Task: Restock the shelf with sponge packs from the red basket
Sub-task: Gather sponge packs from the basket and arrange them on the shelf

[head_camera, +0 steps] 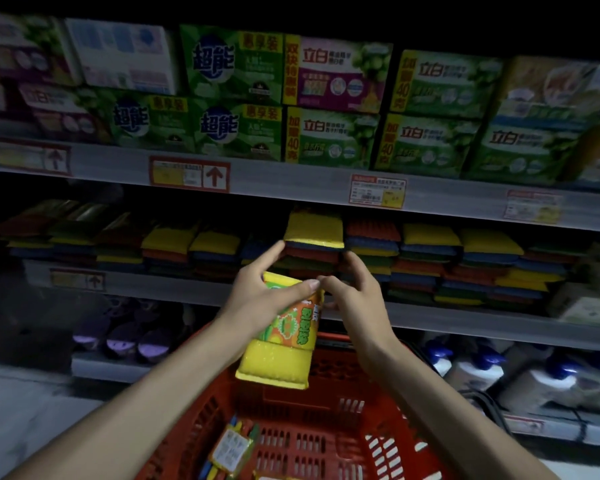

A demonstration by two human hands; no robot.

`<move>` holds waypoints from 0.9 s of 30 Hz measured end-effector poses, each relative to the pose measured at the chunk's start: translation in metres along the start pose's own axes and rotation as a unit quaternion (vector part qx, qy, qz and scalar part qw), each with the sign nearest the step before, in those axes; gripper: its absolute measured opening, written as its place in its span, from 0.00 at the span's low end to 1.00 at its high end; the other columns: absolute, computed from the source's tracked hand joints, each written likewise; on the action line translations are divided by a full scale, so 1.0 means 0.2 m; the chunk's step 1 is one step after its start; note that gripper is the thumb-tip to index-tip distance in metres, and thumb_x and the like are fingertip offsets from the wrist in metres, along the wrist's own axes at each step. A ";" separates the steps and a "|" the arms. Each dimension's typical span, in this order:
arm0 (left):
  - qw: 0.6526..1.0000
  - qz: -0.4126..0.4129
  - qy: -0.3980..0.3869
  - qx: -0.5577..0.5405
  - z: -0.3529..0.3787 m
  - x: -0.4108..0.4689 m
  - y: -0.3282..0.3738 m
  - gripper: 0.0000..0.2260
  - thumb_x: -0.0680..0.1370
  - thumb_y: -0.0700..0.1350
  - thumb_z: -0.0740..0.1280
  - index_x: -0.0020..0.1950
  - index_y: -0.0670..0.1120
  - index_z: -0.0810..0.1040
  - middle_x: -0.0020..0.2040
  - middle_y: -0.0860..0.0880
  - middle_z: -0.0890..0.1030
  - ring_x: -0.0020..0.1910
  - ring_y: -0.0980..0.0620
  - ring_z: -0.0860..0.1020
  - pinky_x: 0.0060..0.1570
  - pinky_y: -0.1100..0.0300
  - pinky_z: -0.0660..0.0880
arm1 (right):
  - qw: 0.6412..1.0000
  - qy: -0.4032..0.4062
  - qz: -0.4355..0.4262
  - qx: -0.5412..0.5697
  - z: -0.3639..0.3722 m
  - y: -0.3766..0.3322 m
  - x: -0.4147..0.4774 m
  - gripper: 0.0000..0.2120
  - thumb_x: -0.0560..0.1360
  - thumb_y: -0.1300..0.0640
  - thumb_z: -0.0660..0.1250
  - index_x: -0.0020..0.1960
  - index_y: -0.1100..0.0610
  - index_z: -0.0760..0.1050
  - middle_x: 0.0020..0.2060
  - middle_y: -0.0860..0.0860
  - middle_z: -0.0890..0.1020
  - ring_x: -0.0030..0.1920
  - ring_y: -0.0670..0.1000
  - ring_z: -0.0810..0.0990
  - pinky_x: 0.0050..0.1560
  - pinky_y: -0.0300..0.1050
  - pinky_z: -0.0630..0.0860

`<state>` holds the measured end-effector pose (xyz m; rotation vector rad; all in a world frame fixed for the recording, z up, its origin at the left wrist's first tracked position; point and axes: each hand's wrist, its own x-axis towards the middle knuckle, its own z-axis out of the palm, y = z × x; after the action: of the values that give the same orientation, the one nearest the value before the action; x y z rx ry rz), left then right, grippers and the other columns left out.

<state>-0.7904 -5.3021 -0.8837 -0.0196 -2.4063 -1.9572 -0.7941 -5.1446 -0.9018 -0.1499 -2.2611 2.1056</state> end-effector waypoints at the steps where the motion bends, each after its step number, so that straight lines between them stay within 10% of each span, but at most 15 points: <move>1: 1.000 -0.003 0.002 0.003 0.01 0.01 0.00 0.41 0.69 0.50 0.81 0.79 0.54 0.67 0.76 0.52 0.71 0.69 0.54 0.74 0.64 0.55 0.76 | 1.000 -0.003 0.007 0.008 0.00 0.00 0.00 0.38 0.74 0.51 0.69 0.81 0.48 0.59 0.73 0.51 0.73 0.66 0.56 0.79 0.63 0.57 0.80; 9: 0.999 -0.021 0.020 0.023 0.05 0.06 0.02 0.42 0.71 0.50 0.80 0.81 0.48 0.64 0.77 0.49 0.70 0.65 0.58 0.70 0.60 0.61 0.70 | 0.999 0.006 -0.017 -0.036 0.00 -0.03 0.01 0.32 0.79 0.41 0.65 0.80 0.48 0.63 0.76 0.48 0.70 0.71 0.55 0.74 0.69 0.60 0.74; 15: 0.999 -0.040 0.025 0.024 0.06 0.06 0.02 0.44 0.68 0.52 0.82 0.80 0.49 0.66 0.73 0.48 0.74 0.64 0.48 0.79 0.64 0.50 0.78 | 0.997 0.081 0.008 -0.008 -0.03 -0.01 0.03 0.17 0.80 0.46 0.63 0.65 0.51 0.77 0.59 0.50 0.83 0.58 0.51 0.83 0.63 0.58 0.79; 27: 0.996 -0.041 0.041 0.062 0.07 0.01 0.00 0.41 0.69 0.54 0.80 0.79 0.54 0.66 0.75 0.50 0.70 0.69 0.48 0.74 0.65 0.52 0.74 | 0.960 0.176 0.133 0.173 -0.18 -0.03 0.13 0.02 0.80 0.64 0.67 0.49 0.62 0.74 0.29 0.50 0.77 0.22 0.45 0.68 0.21 0.36 0.63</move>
<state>-0.7929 -5.2878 -0.8873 0.1622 -2.5081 -1.7971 -0.8159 -5.1076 -0.8936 -0.7784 -1.7257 2.3301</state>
